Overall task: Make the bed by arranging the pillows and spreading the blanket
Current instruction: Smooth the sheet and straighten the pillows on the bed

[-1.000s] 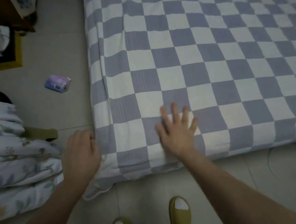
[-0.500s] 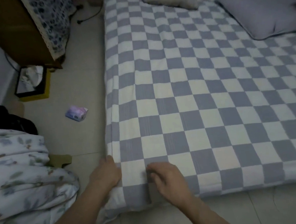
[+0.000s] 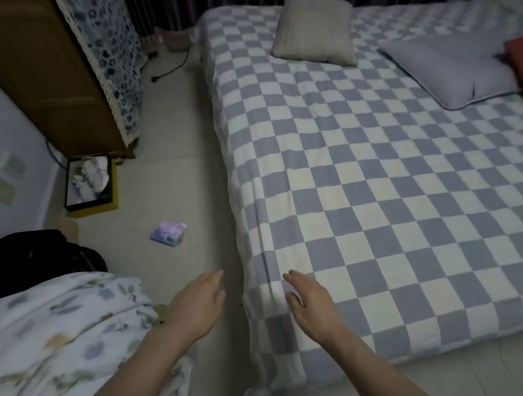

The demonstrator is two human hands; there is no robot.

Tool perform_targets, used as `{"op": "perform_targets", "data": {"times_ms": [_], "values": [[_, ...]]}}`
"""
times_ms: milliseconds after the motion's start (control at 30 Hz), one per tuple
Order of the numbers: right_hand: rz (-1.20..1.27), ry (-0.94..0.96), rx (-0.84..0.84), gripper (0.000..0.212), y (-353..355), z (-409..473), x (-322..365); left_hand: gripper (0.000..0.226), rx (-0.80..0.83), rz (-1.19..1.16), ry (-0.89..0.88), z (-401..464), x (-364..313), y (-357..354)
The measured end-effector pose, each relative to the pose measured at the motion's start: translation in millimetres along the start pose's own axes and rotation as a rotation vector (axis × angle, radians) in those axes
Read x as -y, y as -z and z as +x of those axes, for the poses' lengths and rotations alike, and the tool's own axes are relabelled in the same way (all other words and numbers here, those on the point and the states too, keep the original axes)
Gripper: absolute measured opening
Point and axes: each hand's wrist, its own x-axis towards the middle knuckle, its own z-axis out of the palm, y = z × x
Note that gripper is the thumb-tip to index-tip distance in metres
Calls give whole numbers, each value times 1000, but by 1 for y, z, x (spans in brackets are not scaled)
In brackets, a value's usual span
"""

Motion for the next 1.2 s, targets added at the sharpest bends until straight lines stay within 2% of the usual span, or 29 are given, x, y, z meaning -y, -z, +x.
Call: {"op": "perform_targets", "data": {"times_ms": [167,333,367,467,533,633,700,733,800,867,900,967,1033,1200], "values": [[-47,-115,-117,41,-23,56,-15,43,83,-193,16,55,10,-38],[-182,-170,-229,45,-66,106,-75,34,144,-414,161,126,34,-122],[-202,-165,-253,47,-76,110,-84,36,157,-449,166,138,38,-142],[-268,-121,-326,58,-93,111,-98,64,121,-578,50,162,41,-193],[-291,-103,-371,58,-101,112,-103,56,4,-433,29,167,38,-203],[-295,-124,-380,59,-105,113,-103,19,-123,-190,5,169,35,-188],[-296,-138,-383,60,-105,113,-101,18,-128,-108,-33,174,35,-178],[-300,-140,-382,61,-105,113,-100,16,-114,-122,-29,176,36,-175],[-298,-144,-377,62,-105,113,-98,16,-56,-300,39,179,38,-177],[-281,-160,-377,64,-105,114,-97,35,64,-507,157,181,38,-180],[-273,-167,-380,66,-106,114,-96,37,106,-556,200,182,37,-183],[-283,-171,-388,67,-110,116,-94,25,82,-556,246,185,36,-188],[-301,-178,-405,67,-114,118,-94,17,-22,-555,258,186,33,-190],[-243,-159,-377,68,-111,114,-94,16,-85,-382,273,175,38,-189]]}}
